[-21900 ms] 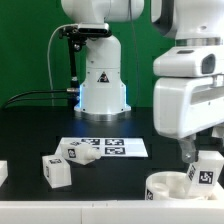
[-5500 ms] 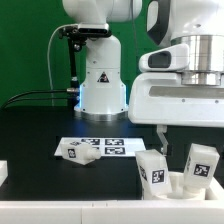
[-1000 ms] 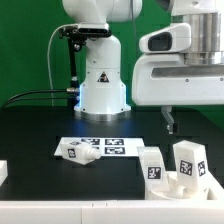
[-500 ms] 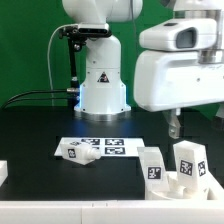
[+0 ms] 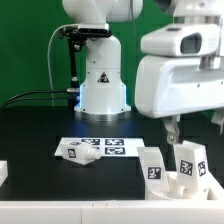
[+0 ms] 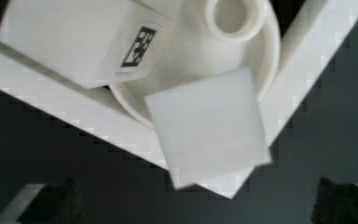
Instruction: Assemble stool
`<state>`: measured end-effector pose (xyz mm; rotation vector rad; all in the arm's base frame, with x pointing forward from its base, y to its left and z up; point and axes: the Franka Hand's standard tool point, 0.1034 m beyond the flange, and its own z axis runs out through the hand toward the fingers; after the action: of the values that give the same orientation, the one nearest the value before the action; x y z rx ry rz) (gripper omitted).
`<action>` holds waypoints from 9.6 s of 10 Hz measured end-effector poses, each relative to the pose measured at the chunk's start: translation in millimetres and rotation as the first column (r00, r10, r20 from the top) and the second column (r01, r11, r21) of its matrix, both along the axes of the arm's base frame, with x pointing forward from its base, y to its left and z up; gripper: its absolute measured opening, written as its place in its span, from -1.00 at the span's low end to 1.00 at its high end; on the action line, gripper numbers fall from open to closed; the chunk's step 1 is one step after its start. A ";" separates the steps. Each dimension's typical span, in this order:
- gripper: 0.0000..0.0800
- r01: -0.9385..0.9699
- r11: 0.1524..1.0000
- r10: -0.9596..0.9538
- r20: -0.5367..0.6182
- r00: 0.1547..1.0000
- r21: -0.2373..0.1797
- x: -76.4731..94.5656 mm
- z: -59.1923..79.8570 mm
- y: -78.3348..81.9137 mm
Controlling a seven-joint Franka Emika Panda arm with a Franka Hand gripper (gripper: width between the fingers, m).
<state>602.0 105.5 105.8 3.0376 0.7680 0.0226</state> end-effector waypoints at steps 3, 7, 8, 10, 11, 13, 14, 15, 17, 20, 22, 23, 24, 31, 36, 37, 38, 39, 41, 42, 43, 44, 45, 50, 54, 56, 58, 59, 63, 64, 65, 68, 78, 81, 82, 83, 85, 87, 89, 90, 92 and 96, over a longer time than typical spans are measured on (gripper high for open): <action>0.62 -0.012 1.000 0.013 0.028 1.000 -0.011 -0.1 -9.2 4.7; 0.62 -0.006 1.000 0.007 0.056 0.998 -0.018 2.7 -18.6 -3.6; 0.31 -0.002 1.000 0.003 0.056 0.998 -0.018 2.8 -18.7 -4.3; -0.03 0.040 0.999 -0.039 0.061 0.997 -0.014 4.0 -17.5 -4.5; -0.16 0.113 0.994 -0.112 0.062 0.992 -0.008 3.9 -17.6 -4.6; -0.16 0.350 0.937 -0.350 0.066 0.934 0.013 4.4 -17.6 -2.6; -0.16 0.429 0.903 -0.430 0.065 0.901 0.021 5.3 -16.4 0.3; -0.16 0.571 0.820 -0.573 0.054 0.818 0.045 5.8 -16.0 1.2; -0.16 0.792 0.599 -0.798 0.013 0.602 0.117 6.5 -17.9 -3.7; -0.16 0.900 0.419 -0.906 -0.012 0.423 0.121 6.2 -17.9 -5.2; -0.16 0.981 0.153 -0.985 -0.061 0.161 0.120 5.2 -18.6 -6.8; -0.16 0.994 0.013 -0.997 -0.077 0.022 0.112 3.9 -19.3 -4.3; -0.16 0.972 -0.210 -0.974 -0.106 -0.199 0.108 2.0 -20.5 0.6; 0.36 0.895 -0.440 -0.893 -0.143 -0.427 0.076 2.4 -17.1 4.8; 0.62 0.986 0.091 -0.989 -0.100 0.105 0.139 7.2 -5.2 8.3; 0.62 0.978 0.152 -0.982 -0.091 0.166 0.144 7.3 -5.4 7.5; 0.63 0.953 0.266 -0.958 -0.070 0.278 0.145 7.0 -5.3 8.6; 0.63 0.881 0.450 -0.887 -0.042 0.460 0.146 7.7 -3.5 11.4; 0.63 0.719 0.678 -0.726 -0.012 0.688 0.151 10.2 -0.8 9.4; 0.63 0.688 0.710 -0.695 -0.005 0.719 0.151 8.8 -1.0 11.8; 0.63 0.656 0.740 -0.664 0.004 0.748 0.146 9.0 -1.9 8.9; 0.63 0.601 0.787 -0.609 0.020 0.793 0.136 9.4 -2.0 6.2; 0.63 0.545 0.829 -0.552 0.034 0.833 0.125 9.6 -2.1 4.1; 0.63 -0.111 0.994 0.111 0.003 0.994 -0.013 8.8 -5.3 13.4; 0.63 -0.429 0.899 0.428 -0.032 0.903 -0.084 8.7 -14.5 11.1; 0.63 -0.551 0.828 0.547 -0.063 0.835 -0.104 9.1 -23.9 10.7; 0.63 -0.552 0.827 0.548 -0.072 0.834 -0.103 8.3 -28.2 5.1; 0.31 -0.540 0.835 0.536 -0.071 0.842 -0.104 8.3 -28.5 4.5; -0.16 -0.378 0.919 0.375 -0.053 0.926 -0.110 7.8 -29.1 3.0; -0.16 -0.273 0.956 0.270 -0.041 0.962 -0.112 7.8 -29.1 2.5; -0.16 -0.119 0.986 0.117 -0.023 0.993 -0.115 8.5 -28.5 -0.1; -0.16 0.425 0.903 -0.425 0.017 0.905 -0.067 7.6 -29.0 4.3; -0.16 0.995 -0.083 -0.995 -0.062 -0.079 0.055 0.7 -34.5 7.0; -0.16 0.972 -0.232 -0.971 -0.071 -0.229 0.046 0.4 -34.7 7.4; -0.16 0.958 -0.284 -0.957 -0.074 -0.281 0.042 0.3 -34.9 7.4; -0.16 0.948 -0.316 -0.947 -0.079 -0.312 0.040 0.4 -34.9 7.6; -0.16 0.785 -0.619 -0.779 -0.138 -0.611 0.018 0.0 -35.6 7.0; -0.16 0.675 -0.738 -0.666 -0.157 -0.729 -0.001 0.4 -35.9 8.1; 0.42 0.694 -0.720 -0.685 -0.157 -0.711 0.001 -0.2 -36.7 9.2; 0.42 0.723 -0.691 -0.714 -0.156 -0.682 0.005 -0.4 -36.3 9.5; 0.61 0.831 -0.556 -0.821 -0.166 -0.546 0.018 0.2 -22.0 12.1; 0.62 0.980 -0.195 -0.969 -0.162 -0.187 0.040 -3.8 -4.8 16.9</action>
Offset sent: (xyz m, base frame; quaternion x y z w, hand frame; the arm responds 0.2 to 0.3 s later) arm 0.0106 -0.0060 -0.0139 -0.0059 0.0292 -0.0375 0.9989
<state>598.2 122.5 101.0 2.6488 -1.9497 -0.0503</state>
